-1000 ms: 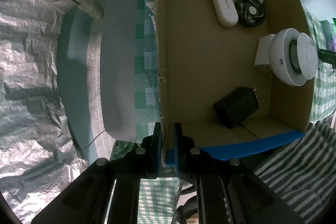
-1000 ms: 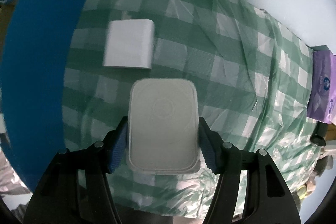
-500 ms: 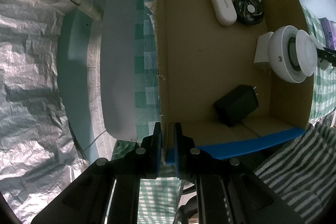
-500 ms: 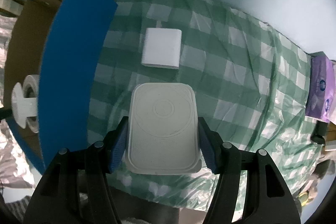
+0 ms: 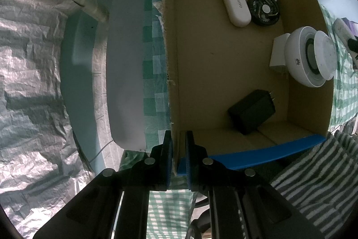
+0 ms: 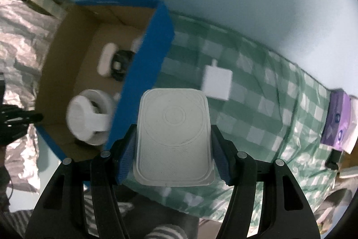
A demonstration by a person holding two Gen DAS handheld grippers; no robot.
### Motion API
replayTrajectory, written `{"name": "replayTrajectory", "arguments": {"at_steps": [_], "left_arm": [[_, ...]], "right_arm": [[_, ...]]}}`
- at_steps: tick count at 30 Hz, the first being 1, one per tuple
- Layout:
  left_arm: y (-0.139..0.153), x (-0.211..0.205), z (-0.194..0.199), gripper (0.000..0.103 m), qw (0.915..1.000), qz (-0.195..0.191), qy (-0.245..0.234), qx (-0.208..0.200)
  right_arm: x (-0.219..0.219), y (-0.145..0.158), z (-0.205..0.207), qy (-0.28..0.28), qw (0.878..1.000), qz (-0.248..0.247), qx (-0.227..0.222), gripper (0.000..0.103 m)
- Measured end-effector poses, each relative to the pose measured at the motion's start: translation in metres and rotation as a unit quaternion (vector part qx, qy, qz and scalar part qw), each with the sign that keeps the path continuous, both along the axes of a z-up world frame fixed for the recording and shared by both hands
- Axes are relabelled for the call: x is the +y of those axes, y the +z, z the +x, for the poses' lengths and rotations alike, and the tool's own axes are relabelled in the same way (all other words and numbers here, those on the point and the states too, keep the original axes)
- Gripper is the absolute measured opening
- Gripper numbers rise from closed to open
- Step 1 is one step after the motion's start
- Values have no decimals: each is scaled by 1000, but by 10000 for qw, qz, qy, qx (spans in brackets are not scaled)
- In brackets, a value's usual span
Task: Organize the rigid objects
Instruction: 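Lower the square case into the box and open the right gripper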
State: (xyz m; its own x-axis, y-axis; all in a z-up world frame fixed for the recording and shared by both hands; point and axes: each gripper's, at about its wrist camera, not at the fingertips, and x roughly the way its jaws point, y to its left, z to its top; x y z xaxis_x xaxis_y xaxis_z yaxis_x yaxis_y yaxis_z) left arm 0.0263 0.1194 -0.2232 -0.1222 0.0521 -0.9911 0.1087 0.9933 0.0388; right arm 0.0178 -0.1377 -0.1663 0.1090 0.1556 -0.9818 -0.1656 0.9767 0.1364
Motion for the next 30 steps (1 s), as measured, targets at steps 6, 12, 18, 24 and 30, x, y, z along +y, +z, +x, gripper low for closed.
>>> {"name": "replayTrajectory", "arguments": {"at_steps": [6, 12, 18, 24, 30], "left_arm": [[0, 0, 0, 9, 10000, 0, -9, -3], [0, 0, 1, 9, 10000, -15, 13, 1], [1, 0, 2, 9, 10000, -47, 46, -6], [1, 0, 2, 9, 10000, -57, 65, -18], [2, 1, 3, 9, 9999, -92, 90, -11]], "right_arm": [[35, 9, 10, 341, 9994, 20, -98, 63], [65, 3, 18, 607, 9981, -8, -95, 63], [92, -7, 22, 833, 9965, -90, -11, 63], [110, -11, 26, 986, 9951, -54, -4, 63], [115, -8, 28, 1017, 9946, -191, -49, 65]]}}
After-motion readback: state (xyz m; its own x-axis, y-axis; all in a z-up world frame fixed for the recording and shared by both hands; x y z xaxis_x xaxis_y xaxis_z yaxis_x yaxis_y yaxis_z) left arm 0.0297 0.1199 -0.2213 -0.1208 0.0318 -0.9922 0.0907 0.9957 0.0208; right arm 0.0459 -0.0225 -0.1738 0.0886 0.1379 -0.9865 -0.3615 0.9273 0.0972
